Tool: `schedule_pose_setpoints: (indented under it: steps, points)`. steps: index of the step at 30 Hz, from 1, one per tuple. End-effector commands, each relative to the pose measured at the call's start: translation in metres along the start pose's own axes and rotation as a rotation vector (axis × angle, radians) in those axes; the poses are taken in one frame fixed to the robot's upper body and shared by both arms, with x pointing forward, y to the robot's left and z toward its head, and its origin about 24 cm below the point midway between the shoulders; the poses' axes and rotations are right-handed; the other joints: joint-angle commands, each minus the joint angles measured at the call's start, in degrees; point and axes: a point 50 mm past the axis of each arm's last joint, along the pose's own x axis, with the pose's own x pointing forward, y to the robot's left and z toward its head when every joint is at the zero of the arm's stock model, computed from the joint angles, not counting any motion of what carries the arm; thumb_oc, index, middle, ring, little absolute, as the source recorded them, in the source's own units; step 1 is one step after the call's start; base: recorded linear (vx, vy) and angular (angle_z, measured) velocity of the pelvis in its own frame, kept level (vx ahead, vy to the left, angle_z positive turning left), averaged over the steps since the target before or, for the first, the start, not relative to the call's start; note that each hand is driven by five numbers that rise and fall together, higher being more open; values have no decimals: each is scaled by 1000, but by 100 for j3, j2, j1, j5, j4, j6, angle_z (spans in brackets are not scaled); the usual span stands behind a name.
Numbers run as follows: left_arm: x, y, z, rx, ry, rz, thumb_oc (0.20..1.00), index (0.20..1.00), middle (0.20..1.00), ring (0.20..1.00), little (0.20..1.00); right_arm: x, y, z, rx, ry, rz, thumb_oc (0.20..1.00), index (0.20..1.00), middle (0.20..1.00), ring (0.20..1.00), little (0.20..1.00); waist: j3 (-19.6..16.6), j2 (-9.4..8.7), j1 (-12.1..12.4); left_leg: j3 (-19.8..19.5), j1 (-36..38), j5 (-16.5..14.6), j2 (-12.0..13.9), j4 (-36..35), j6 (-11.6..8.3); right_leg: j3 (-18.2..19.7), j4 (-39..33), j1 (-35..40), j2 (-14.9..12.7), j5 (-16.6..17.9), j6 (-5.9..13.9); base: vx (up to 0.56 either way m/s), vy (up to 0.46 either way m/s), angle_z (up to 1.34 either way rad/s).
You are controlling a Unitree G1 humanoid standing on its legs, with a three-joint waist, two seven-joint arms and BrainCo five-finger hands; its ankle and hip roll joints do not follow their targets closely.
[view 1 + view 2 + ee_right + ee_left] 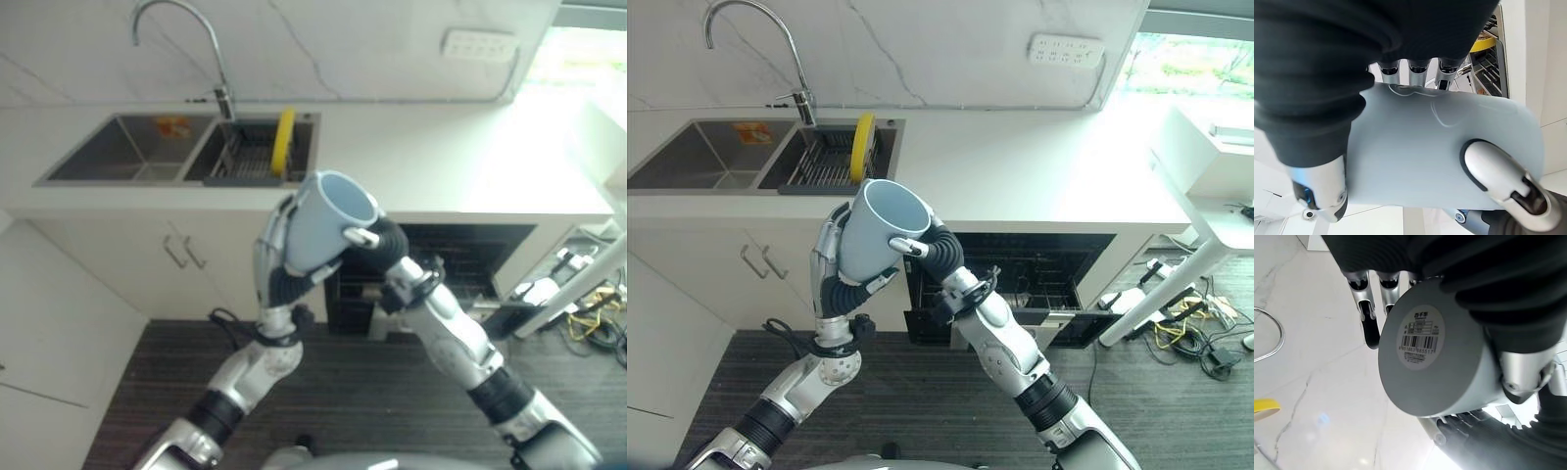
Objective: Place the dishes in the dishwasher.
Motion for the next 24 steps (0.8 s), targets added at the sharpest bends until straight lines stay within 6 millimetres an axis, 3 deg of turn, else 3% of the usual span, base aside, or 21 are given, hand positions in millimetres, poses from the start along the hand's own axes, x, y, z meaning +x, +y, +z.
schedule_pose_setpoints:
  steps: [1,7,8,9,15,24]
  points:
    - [20,-19,12,-53,-141,-63,200,200,200,200,200,32,30,28,17,-150,158,200,200,200,200,200,86,-186,190,-223,206,-891,-17,187,15,-166,498,-260,-347,-382,258,-15,1,7]
    - [21,-22,11,-24,-144,-86,200,200,200,200,200,33,30,29,-5,-155,162,200,200,200,200,200,93,-186,184,-213,198,-894,-13,205,24,-156,516,-270,-352,-380,262,-4,1,2]
    - [20,-22,10,-24,-140,-89,341,341,341,341,341,34,30,29,-8,-155,161,200,200,200,200,200,94,-184,185,-212,200,-893,-12,204,25,-156,520,-271,-354,-380,261,0,0,0]
    - [20,-22,10,-24,-138,-90,1000,1000,1000,1000,1000,34,31,29,-9,-155,159,200,200,200,200,200,96,-183,186,-212,199,-893,-13,209,26,-153,518,-268,-354,-380,259,0,0,0]
    - [18,-22,8,-42,-100,-95,1000,1000,1000,1000,1000,33,26,33,27,-197,101,200,200,200,200,200,96,-178,183,-207,216,-887,-4,207,29,-139,530,-262,-341,-383,253,0,0,0]
    - [14,-13,-3,18,-37,-45,1000,1000,1000,1000,1000,19,3,53,56,-353,-84,200,200,200,200,200,134,-141,96,-168,208,-955,-45,320,94,-72,644,-304,-381,-405,257,14,53,-1]
